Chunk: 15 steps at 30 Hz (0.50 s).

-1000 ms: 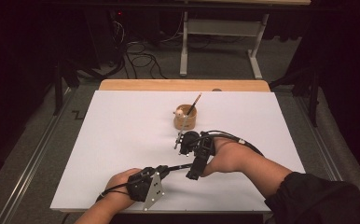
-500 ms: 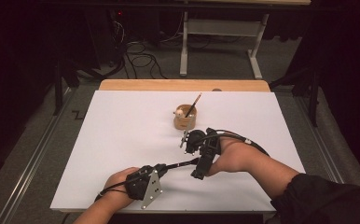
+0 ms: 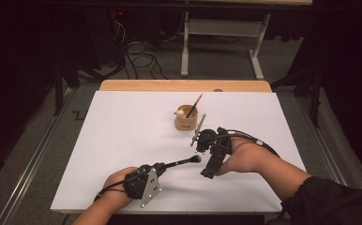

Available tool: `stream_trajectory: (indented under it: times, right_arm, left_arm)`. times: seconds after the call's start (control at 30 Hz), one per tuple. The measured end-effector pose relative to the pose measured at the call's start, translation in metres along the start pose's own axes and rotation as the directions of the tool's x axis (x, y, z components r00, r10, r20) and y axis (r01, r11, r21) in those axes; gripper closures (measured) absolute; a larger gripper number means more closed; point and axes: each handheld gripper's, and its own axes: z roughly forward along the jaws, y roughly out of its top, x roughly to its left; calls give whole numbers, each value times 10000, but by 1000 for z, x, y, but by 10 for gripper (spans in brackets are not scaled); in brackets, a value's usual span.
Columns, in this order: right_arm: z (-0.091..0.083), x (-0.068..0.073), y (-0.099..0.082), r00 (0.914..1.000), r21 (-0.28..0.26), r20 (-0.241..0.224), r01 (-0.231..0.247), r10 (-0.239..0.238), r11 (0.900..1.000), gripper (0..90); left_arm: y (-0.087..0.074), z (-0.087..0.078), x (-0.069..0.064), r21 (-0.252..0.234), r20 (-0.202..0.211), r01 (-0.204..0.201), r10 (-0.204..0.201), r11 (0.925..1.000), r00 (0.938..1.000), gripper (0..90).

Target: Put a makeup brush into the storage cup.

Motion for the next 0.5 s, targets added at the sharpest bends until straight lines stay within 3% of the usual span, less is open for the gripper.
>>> stream_trajectory:
  times: [0.1, 0.5]
  right_arm:
    - [2, -3, -5, 10000, 191, 10, -92, 92, 9998, 15]
    - [12, -13, -26, 9982, 106, 171, -573, 571, 9983, 16]
  left_arm:
    - [-1, 0, 1, 42, -49, 37, -36, 10000, 10000, 789]
    - [-7, 0, 7, 61, -151, 483, -482, 9988, 9987, 788]
